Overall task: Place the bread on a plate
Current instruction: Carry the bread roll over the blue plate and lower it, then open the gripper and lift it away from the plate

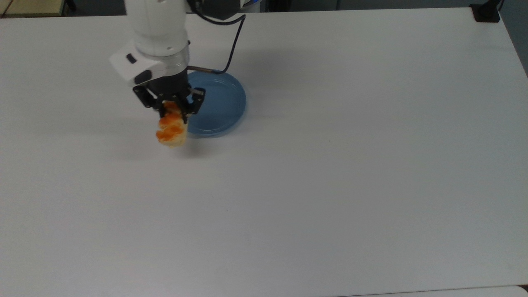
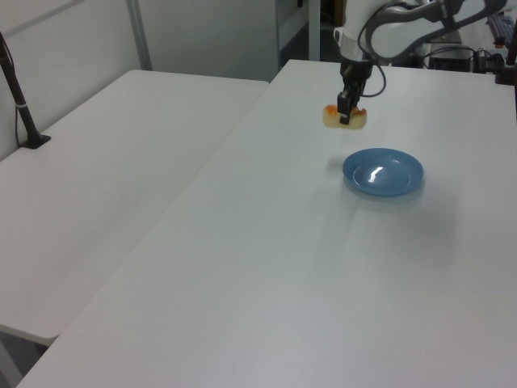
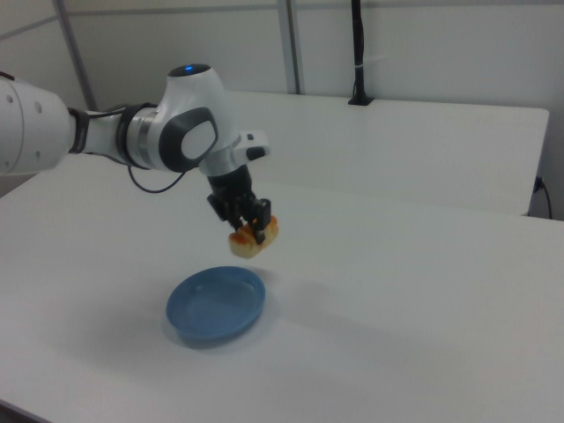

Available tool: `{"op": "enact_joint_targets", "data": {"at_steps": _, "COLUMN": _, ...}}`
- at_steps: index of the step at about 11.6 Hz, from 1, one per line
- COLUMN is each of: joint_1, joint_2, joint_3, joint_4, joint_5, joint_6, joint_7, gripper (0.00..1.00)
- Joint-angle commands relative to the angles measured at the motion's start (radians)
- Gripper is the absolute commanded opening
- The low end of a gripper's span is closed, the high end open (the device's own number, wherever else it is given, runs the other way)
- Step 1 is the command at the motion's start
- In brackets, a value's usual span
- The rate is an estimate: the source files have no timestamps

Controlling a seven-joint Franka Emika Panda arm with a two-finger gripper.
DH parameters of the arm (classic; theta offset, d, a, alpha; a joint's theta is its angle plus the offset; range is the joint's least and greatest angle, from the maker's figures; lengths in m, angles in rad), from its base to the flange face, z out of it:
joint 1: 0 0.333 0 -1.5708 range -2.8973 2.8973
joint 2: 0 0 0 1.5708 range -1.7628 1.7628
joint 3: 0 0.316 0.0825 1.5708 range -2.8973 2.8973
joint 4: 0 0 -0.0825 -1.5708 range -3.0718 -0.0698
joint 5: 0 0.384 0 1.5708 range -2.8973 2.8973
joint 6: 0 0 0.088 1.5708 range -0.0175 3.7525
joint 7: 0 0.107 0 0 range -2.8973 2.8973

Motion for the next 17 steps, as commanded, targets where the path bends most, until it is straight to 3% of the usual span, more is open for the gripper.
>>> {"op": "enact_joint_targets", "data": {"at_steps": 1, "joint_1": 0.043, "joint_2": -0.073, "joint_3": 0.001, "joint_4": -0.152, "joint_5": -0.008, "joint_6": 0.004, "joint_7": -0.029, "gripper": 0.49}}
{"op": "enact_joint_targets", "data": {"at_steps": 5, "joint_1": 0.069, "joint_2": -0.134, "joint_3": 0.002, "joint_4": -0.261, "joint_5": -0.017, "joint_6": 0.001, "joint_7": -0.051, "gripper": 0.51}}
{"op": "enact_joint_targets", "data": {"at_steps": 7, "joint_1": 0.081, "joint_2": -0.116, "joint_3": 0.002, "joint_4": -0.263, "joint_5": -0.017, "joint_6": 0.001, "joint_7": -0.045, "gripper": 0.73}}
{"op": "enact_joint_targets", "data": {"at_steps": 8, "joint_1": 0.081, "joint_2": -0.111, "joint_3": 0.004, "joint_4": -0.263, "joint_5": -0.017, "joint_6": 0.001, "joint_7": -0.045, "gripper": 1.00}}
{"op": "enact_joint_targets", "data": {"at_steps": 13, "joint_1": 0.080, "joint_2": -0.107, "joint_3": 0.005, "joint_4": -0.202, "joint_5": -0.008, "joint_6": -0.069, "joint_7": -0.040, "gripper": 1.00}}
{"op": "enact_joint_targets", "data": {"at_steps": 16, "joint_1": -0.040, "joint_2": -0.111, "joint_3": 0.147, "joint_4": 0.016, "joint_5": 0.017, "joint_6": -0.270, "joint_7": 0.038, "gripper": 1.00}}
{"op": "enact_joint_targets", "data": {"at_steps": 17, "joint_1": -0.057, "joint_2": -0.111, "joint_3": 0.172, "joint_4": 0.089, "joint_5": 0.027, "joint_6": -0.337, "joint_7": 0.047, "gripper": 1.00}}
